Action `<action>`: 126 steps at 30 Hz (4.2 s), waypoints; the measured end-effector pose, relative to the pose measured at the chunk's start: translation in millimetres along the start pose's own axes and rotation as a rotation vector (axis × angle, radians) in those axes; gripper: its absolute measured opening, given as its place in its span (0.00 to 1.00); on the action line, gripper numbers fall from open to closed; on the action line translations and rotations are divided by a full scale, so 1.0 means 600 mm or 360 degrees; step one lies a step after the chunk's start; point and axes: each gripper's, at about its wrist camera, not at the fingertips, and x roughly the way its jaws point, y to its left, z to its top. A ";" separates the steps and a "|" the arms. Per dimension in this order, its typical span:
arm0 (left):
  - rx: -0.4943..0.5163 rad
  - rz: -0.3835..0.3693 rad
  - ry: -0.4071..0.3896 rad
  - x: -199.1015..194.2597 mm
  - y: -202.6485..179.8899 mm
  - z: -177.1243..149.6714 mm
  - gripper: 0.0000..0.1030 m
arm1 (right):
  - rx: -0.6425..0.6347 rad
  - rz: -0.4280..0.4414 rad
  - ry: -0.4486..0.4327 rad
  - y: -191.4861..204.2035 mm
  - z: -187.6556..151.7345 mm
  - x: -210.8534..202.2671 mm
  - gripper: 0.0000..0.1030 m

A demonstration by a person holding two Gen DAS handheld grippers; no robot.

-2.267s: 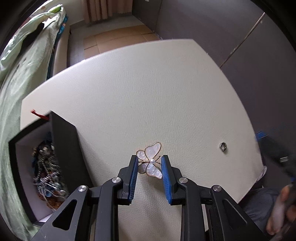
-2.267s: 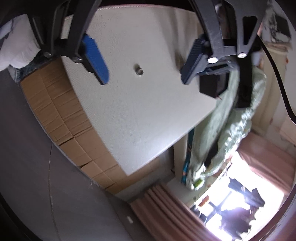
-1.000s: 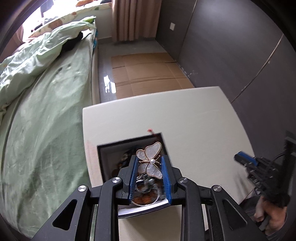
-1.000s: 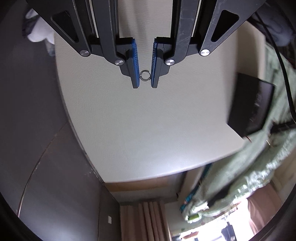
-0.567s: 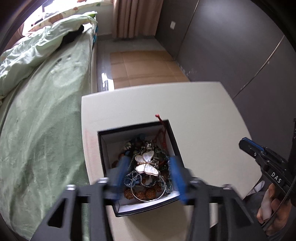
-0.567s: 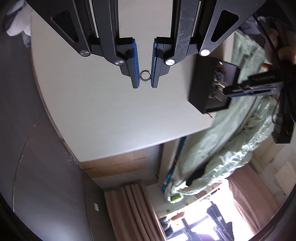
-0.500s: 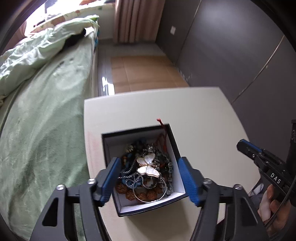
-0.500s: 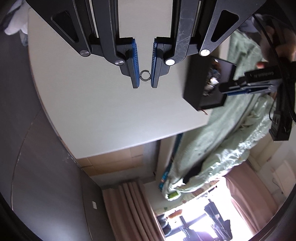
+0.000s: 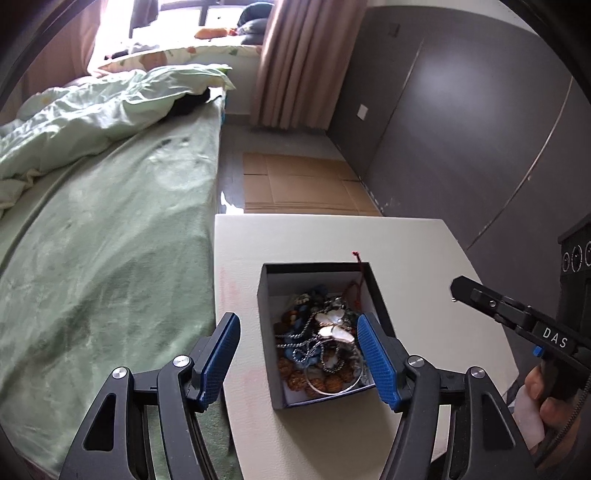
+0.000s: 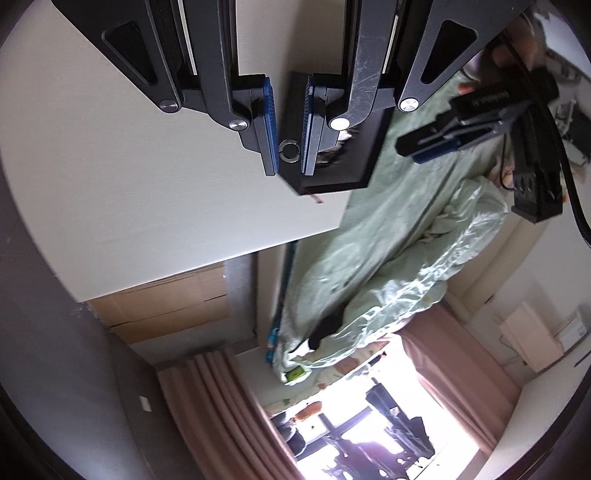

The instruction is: Organize jewelry

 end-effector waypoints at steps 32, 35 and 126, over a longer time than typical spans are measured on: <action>0.0094 -0.0007 -0.0267 -0.125 -0.067 -0.051 0.91 | -0.0087 -0.0169 -0.0005 0.041 -0.044 -0.106 0.90; 0.0091 -0.0016 -0.0297 -0.146 -0.081 -0.067 0.94 | -0.0039 -0.0206 -0.0032 0.027 -0.054 -0.138 0.96; 0.0147 0.0098 -0.0674 -0.334 -0.142 -0.258 1.00 | -0.0166 -0.0543 -0.0441 0.076 -0.248 -0.411 1.00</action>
